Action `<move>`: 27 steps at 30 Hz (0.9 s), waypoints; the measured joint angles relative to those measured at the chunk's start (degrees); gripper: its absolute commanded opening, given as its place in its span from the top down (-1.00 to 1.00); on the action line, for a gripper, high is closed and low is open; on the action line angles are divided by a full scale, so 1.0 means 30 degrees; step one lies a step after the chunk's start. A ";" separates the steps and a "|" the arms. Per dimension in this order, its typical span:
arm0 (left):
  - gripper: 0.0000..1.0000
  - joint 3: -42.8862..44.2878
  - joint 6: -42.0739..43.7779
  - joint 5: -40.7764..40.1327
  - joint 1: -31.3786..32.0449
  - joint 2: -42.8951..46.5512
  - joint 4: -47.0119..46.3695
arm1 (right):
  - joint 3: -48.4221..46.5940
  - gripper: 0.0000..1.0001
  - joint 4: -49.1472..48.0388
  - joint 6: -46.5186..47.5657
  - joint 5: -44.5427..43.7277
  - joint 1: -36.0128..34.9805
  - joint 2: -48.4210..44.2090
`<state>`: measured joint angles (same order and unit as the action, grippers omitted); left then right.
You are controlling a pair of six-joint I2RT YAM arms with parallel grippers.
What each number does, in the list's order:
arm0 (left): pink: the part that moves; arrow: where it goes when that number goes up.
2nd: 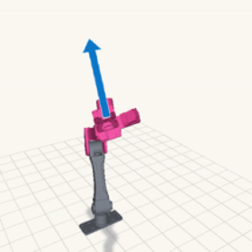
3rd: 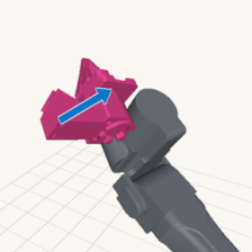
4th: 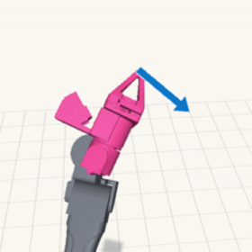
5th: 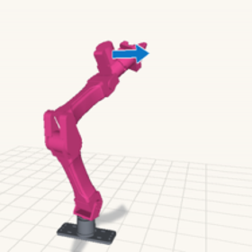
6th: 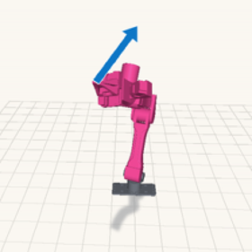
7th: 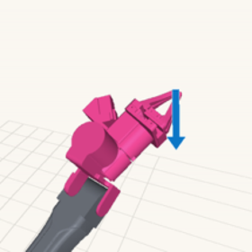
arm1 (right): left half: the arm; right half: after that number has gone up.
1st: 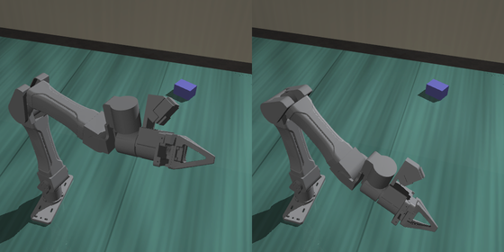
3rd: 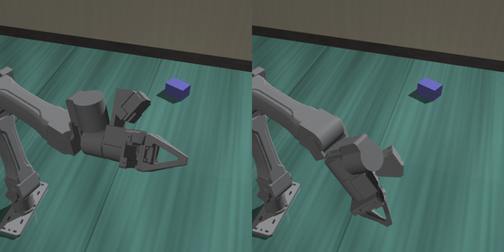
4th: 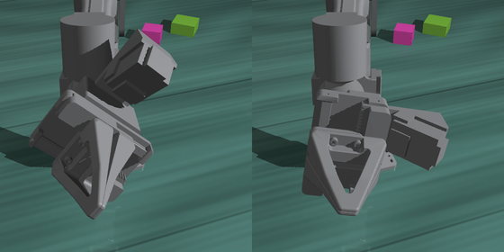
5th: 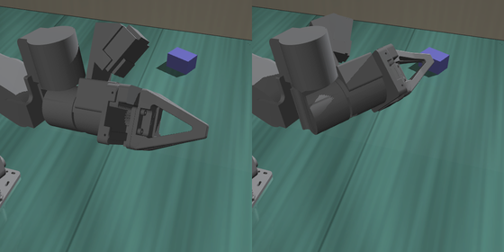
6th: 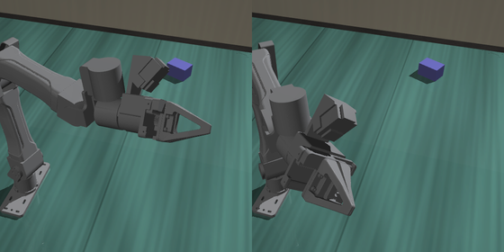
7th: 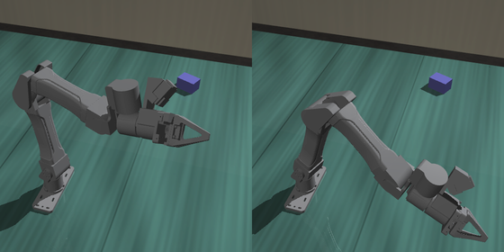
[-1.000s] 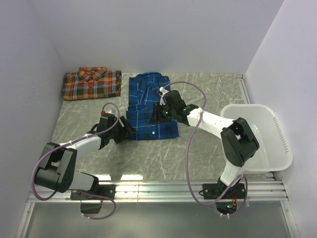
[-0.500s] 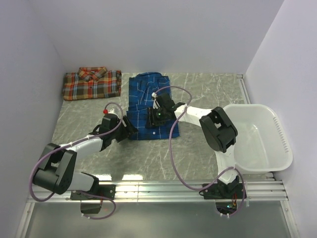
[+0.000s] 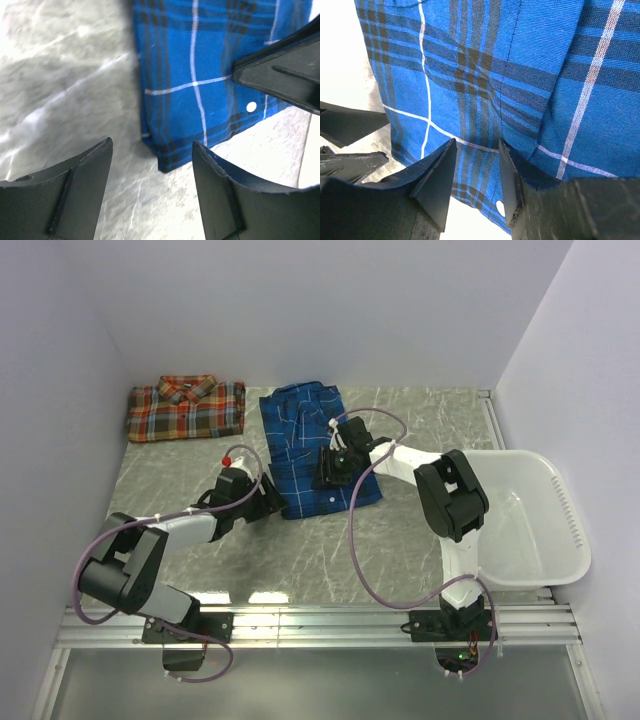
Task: Fold and stack the long sleeve shirts
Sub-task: Fold the shirt
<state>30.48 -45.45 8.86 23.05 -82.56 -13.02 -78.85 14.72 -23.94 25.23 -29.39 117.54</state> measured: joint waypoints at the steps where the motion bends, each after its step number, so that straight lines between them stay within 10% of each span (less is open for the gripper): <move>1: -0.40 0.0007 0.0117 0.0051 0.0073 -0.0138 -0.0313 | 0.0000 0.06 0.0022 0.0044 0.0058 0.0036 0.0000; 27: -0.37 0.0415 0.0102 0.1763 0.0656 -0.2127 -0.3781 | 0.0022 0.06 0.0000 0.0372 0.0335 0.0087 0.0022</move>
<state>31.73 -45.15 14.15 25.02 -88.95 -24.36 -78.78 14.72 -22.83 26.24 -29.12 117.60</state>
